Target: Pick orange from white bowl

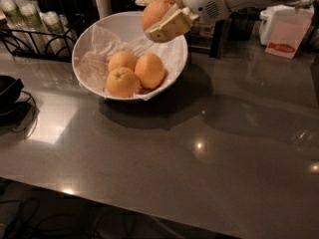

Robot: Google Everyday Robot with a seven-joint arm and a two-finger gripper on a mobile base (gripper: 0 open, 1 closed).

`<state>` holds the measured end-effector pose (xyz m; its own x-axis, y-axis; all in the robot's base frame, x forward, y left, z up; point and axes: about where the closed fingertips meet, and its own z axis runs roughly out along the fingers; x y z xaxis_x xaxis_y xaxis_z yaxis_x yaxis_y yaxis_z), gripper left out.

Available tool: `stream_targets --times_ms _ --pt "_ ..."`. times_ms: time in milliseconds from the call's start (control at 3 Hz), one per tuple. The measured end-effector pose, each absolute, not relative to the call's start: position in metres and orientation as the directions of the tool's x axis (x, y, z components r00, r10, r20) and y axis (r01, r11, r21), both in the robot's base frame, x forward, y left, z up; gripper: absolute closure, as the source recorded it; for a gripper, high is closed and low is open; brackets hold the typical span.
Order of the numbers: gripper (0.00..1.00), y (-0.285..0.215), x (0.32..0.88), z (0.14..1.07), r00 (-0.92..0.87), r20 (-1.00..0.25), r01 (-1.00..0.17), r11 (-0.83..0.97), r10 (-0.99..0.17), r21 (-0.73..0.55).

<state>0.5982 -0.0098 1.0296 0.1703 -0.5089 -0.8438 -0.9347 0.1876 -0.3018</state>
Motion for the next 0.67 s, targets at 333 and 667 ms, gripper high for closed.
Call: stream_targets --times_ms 333,667 --pt "1.00 -0.0303 0.5823 1.0120 0.117 -0.835 -0.943 0.203 -0.538 -0.263" --pt "1.00 -0.0306 0.5818 1.0099 0.114 -0.835 -0.944 0.203 -0.539 -0.259"
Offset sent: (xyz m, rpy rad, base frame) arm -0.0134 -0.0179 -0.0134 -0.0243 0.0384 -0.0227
